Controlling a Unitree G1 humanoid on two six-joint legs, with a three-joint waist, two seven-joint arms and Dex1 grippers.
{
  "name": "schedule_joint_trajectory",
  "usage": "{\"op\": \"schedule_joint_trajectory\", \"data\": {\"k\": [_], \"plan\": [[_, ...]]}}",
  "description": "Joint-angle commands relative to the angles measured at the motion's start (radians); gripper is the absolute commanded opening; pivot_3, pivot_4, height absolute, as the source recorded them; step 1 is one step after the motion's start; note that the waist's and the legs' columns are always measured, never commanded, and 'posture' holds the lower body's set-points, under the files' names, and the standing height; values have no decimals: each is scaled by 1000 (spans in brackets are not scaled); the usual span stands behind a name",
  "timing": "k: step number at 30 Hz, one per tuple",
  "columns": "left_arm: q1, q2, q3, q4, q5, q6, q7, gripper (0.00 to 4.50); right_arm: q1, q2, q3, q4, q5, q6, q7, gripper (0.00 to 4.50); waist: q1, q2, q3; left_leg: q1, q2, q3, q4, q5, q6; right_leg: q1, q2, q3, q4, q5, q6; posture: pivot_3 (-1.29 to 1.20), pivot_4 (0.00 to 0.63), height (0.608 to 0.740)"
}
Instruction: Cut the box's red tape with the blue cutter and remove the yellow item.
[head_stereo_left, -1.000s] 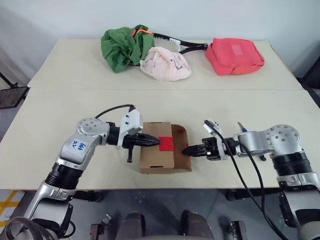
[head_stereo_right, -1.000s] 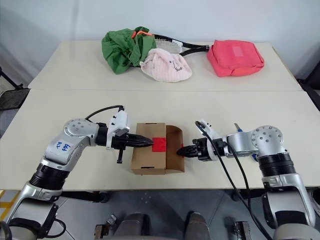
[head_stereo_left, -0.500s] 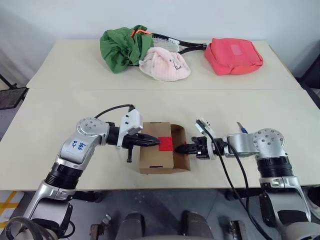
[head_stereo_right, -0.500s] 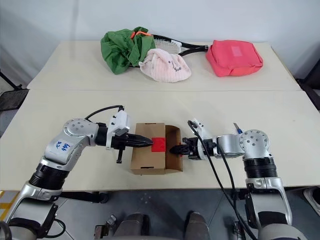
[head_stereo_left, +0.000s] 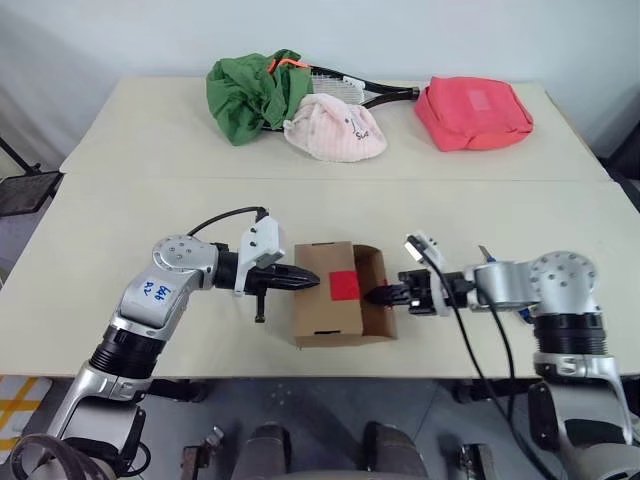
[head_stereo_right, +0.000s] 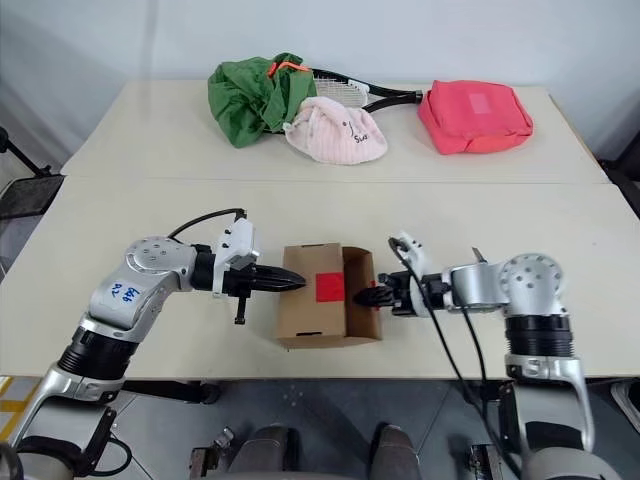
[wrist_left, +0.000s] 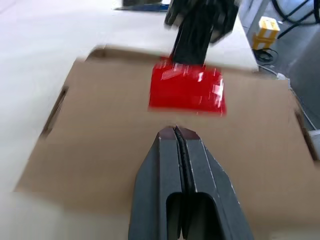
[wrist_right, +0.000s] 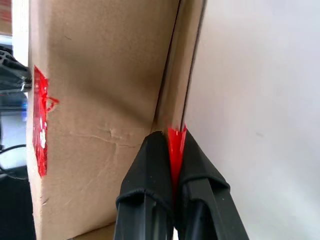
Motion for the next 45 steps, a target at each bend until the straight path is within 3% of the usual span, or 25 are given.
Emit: {"op": "schedule_joint_trajectory", "data": {"k": [1,9,21,33,40,45], "plan": [[20,-12,-9,17,19,-8,12,0,-66,-108,-17,-43,90,5,2,81,1,0,0,0,0,0,0,0,0,0,0,0,0,0,0,0,150,740],[0,-141,-49,56,33,-41,57,0,-169,-334,132,-53,258,5,-3,81,3,0,0,-1,0,0,0,0,0,0,0,0,-2,0,0,0,150,740],[-25,-283,-54,142,83,-99,129,0,-326,-507,324,-54,382,5,-73,81,3,0,0,-2,0,0,0,0,0,0,0,0,-3,1,1,0,150,740],[13,-351,-35,136,86,-49,220,0,-360,-561,469,-142,482,-44,-209,81,6,0,0,-2,0,0,0,0,1,0,0,-1,-4,1,1,0,150,740],[54,-326,-34,98,85,33,245,0,-317,-559,517,-201,562,-157,-372,81,2,0,0,-2,0,0,0,0,1,0,0,-1,-4,1,0,0,150,740],[76,-317,-30,73,85,67,265,0,-364,-531,536,-212,564,-168,-396,81,2,0,0,-2,0,0,0,0,1,0,0,0,-4,1,0,0,150,740]]}}
